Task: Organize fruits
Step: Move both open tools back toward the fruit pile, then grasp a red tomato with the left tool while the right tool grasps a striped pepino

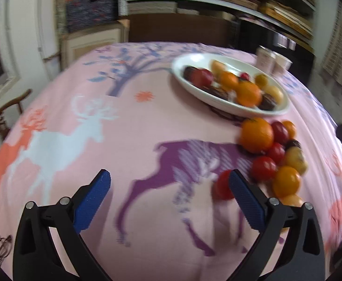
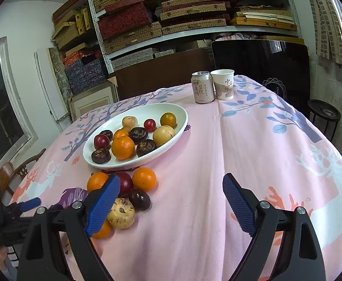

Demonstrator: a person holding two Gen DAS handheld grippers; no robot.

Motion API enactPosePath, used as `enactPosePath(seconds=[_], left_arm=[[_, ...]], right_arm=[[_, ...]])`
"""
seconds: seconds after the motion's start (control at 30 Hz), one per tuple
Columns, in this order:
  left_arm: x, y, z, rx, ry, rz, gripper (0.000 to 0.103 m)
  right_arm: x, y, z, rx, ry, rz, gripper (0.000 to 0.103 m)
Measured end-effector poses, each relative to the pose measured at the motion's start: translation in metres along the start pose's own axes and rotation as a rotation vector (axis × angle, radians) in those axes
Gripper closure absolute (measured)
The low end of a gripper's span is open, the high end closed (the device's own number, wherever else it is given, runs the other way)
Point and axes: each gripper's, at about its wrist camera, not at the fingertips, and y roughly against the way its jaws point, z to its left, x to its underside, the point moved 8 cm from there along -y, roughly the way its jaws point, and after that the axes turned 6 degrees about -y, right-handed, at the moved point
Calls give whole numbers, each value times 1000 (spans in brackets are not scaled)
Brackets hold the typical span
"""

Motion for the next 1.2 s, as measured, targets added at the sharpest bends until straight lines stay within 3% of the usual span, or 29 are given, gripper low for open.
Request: enactPosePath(seconds=[0.17,0.33,0.47,0.53,0.57,0.6,0.87,0.97,1.2], left_arm=[[-11,19,-6,52,-5,-97,5],[-2,3,-31,57,-137,-19,5],[0,2,-29,90,-115,-15,6],[-2,3,-28,117,-93,-22,17],[-1,2,-28,132,-92,-17,34],[0,-1,-30,151,-93,-3,43],[4,-7,-45,198,-123,30,45],[4,-11,-47,225,-115,45,54],[3,-18,-46,231,-90,67,63]], right_arm=[[0,0,1,-6,5,-2,13],[1,-1,3,-6,12,-2,13],[2,-1,3,-3,16,-3,13],[2,-1,3,-1,17,-1,13],[2,-1,3,0,17,0,13],[3,-1,4,-1,18,1,13],[3,0,4,-1,24,3,13],[3,0,5,0,26,5,13],[5,-3,5,4,32,17,13]])
